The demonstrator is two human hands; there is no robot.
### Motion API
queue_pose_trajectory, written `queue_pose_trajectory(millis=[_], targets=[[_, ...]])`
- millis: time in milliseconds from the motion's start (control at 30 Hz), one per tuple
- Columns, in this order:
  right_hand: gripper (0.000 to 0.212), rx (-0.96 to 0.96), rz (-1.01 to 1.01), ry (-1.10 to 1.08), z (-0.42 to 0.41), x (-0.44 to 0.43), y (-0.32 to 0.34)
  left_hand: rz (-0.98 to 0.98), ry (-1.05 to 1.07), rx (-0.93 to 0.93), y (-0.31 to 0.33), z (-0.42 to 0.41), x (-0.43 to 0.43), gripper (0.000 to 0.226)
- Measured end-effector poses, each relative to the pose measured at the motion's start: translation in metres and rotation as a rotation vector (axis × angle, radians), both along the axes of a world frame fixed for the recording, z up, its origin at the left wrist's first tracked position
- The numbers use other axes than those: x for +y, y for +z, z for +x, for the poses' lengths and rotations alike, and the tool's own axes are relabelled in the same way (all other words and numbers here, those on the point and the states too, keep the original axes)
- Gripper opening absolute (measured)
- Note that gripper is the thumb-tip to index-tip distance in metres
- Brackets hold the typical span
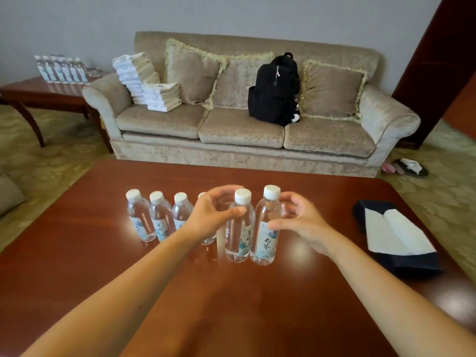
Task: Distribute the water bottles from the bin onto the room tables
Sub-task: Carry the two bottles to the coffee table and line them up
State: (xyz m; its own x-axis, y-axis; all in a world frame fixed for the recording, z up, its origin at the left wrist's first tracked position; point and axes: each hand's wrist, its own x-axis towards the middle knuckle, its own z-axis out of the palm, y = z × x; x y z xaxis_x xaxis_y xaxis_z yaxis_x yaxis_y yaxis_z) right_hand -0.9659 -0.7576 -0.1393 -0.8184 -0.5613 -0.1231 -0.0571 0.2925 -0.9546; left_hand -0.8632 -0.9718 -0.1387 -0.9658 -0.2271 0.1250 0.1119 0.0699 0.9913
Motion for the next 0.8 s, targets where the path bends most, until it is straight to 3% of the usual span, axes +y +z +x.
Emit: queue_pose_trajectory(millis=[133,267,500,800], targets=[[0.072,0.098,-0.051,-0.021,-0.007,-0.006,-0.062,-0.067,-0.015,0.111,-0.063,-0.013,-0.007,0.041],[0.067,0.166,-0.089,-0.035,-0.006,-0.012,-0.095,-0.096,-0.035,0.159,-0.094,-0.016,-0.012,0.041],[0.056,0.151,-0.060,-0.039,-0.007,-0.014,-0.109,-0.140,-0.016,0.131,-0.109,-0.018,-0.010,0.040],[0.058,0.163,-0.019,0.002,0.002,-0.008,-0.110,-0.304,0.011,0.082,-0.105,-0.009,0.000,0.042]])
